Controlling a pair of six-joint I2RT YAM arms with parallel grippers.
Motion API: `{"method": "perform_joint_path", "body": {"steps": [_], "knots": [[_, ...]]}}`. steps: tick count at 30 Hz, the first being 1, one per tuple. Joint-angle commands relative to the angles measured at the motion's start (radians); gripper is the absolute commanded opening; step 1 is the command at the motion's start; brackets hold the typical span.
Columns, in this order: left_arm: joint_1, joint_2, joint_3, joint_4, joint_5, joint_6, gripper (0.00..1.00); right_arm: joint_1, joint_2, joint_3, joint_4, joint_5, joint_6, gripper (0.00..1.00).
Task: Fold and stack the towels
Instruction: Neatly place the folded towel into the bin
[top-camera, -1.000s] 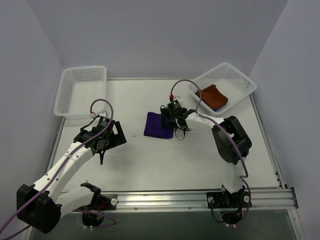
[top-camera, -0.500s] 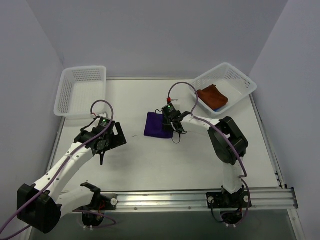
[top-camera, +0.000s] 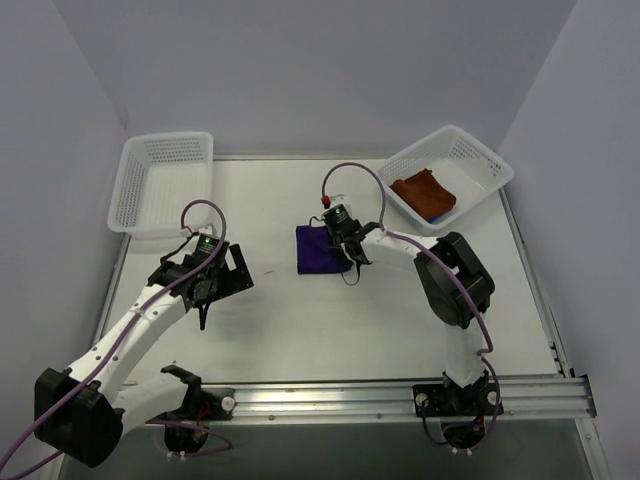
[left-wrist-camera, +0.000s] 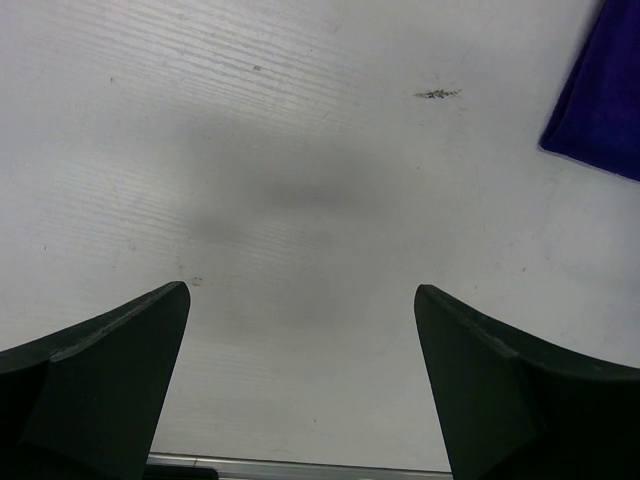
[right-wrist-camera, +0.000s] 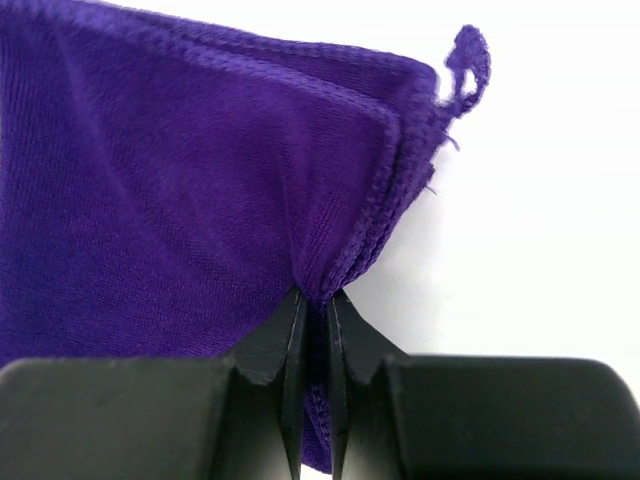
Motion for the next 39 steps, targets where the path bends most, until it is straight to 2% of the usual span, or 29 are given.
{"method": "perform_joint_path", "body": {"steps": [1,8,15,23,39], "knots": [[0.007,-0.018,0.005,0.005,0.002,-0.004,0.94,0.000,-0.059,0.038,-0.007,0.029,-0.352,0.00],[0.010,-0.025,0.003,-0.015,-0.018,-0.014,0.94,0.005,-0.136,0.020,0.010,0.194,-0.684,0.00],[0.015,-0.025,0.016,-0.033,-0.044,-0.023,0.94,-0.015,-0.179,0.003,0.042,0.213,-0.873,0.00],[0.026,0.036,0.066,-0.020,-0.054,0.004,0.94,-0.070,-0.174,0.069,-0.018,0.247,-0.985,0.00],[0.055,0.045,0.072,-0.013,-0.090,0.024,0.94,-0.343,-0.220,0.228,-0.206,-0.015,-1.126,0.00]]}}
